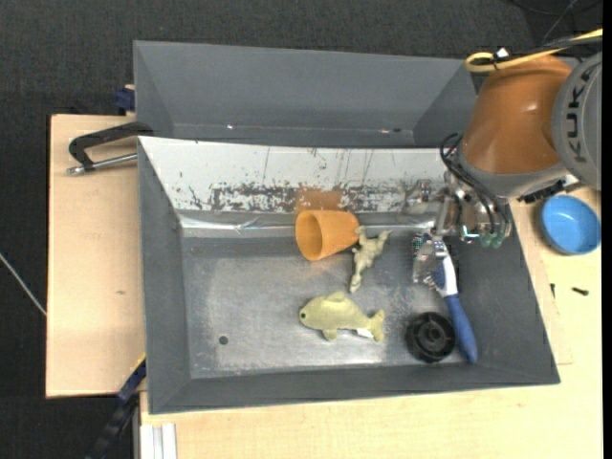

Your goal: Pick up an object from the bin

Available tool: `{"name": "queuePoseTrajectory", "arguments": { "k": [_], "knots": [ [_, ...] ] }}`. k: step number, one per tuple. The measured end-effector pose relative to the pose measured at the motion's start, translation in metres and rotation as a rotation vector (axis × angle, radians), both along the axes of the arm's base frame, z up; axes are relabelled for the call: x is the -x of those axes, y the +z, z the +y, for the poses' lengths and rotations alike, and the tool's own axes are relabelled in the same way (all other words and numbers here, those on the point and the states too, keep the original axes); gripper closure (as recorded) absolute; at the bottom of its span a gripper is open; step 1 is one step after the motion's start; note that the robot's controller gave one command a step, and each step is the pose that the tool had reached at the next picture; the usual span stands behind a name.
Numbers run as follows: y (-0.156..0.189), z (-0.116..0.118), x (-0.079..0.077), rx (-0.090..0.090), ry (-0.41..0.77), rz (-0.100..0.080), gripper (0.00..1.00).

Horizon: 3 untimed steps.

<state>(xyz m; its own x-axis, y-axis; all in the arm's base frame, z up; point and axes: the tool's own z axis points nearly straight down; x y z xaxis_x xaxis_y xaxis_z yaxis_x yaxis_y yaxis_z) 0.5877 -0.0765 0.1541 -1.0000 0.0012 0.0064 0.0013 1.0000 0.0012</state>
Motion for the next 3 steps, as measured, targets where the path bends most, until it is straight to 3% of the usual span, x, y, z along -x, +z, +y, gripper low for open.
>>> {"name": "queuePoseTrajectory", "arguments": {
  "k": [1,2,3],
  "knots": [
    [-0.08,0.042,0.003,0.001,-0.204,-0.025,0.0],
    [-0.077,0.04,0.002,0.002,-0.203,-0.031,1.0],
    [0.078,0.048,-0.003,0.001,-0.106,-0.022,1.0]
  ]
}}
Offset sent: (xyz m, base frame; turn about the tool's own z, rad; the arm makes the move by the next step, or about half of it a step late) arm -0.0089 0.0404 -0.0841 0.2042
